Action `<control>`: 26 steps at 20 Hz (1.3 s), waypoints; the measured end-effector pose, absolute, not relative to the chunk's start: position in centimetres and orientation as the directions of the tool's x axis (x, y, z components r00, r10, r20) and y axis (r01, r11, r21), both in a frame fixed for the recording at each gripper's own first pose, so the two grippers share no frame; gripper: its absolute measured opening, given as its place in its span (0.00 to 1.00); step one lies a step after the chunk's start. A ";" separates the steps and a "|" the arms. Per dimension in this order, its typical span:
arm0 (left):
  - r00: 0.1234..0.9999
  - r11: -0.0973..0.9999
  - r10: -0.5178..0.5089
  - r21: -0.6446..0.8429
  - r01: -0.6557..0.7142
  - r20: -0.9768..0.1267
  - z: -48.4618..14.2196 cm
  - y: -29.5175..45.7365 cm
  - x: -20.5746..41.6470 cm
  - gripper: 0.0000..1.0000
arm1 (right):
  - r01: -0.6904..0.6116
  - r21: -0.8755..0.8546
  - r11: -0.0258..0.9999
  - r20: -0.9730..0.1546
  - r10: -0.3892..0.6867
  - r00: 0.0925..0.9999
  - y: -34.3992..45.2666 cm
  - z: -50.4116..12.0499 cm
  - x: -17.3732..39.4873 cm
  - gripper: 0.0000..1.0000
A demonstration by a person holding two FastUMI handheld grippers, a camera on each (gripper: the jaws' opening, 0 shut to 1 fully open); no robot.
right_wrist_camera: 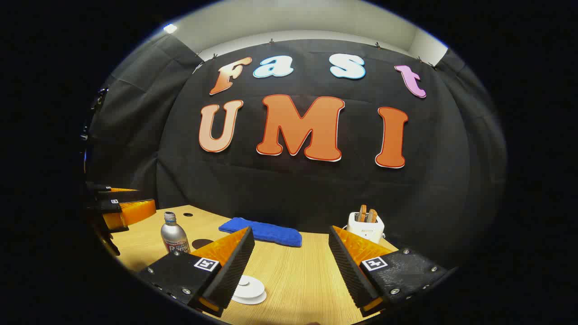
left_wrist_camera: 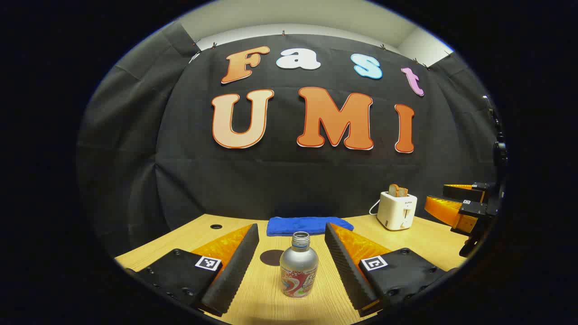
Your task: Open the teacup lid with one hand, grasp the water bottle and pour water into the teacup with the other hand; after pouring, place the water bottle on the coaster and then close the teacup lid.
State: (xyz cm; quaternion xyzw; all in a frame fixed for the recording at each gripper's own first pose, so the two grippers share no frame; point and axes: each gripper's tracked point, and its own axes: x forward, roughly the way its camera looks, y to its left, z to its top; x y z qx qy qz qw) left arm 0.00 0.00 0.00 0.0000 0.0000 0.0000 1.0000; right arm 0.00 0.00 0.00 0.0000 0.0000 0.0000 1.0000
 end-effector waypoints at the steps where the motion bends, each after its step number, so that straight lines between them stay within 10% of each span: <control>1: 1.000 1.000 0.002 0.002 -0.002 0.000 0.0 0.1 0.0 0.99 | 0.003 -0.002 1.000 0.002 -0.003 1.000 0.0 0.1 0.1 0.99; 26: 1.000 0.999 0.025 0.029 -0.025 0.003 -0.2 0.9 -0.2 1.00 | -0.114 0.002 0.993 -0.048 0.114 0.992 3.8 -2.7 -0.1 0.97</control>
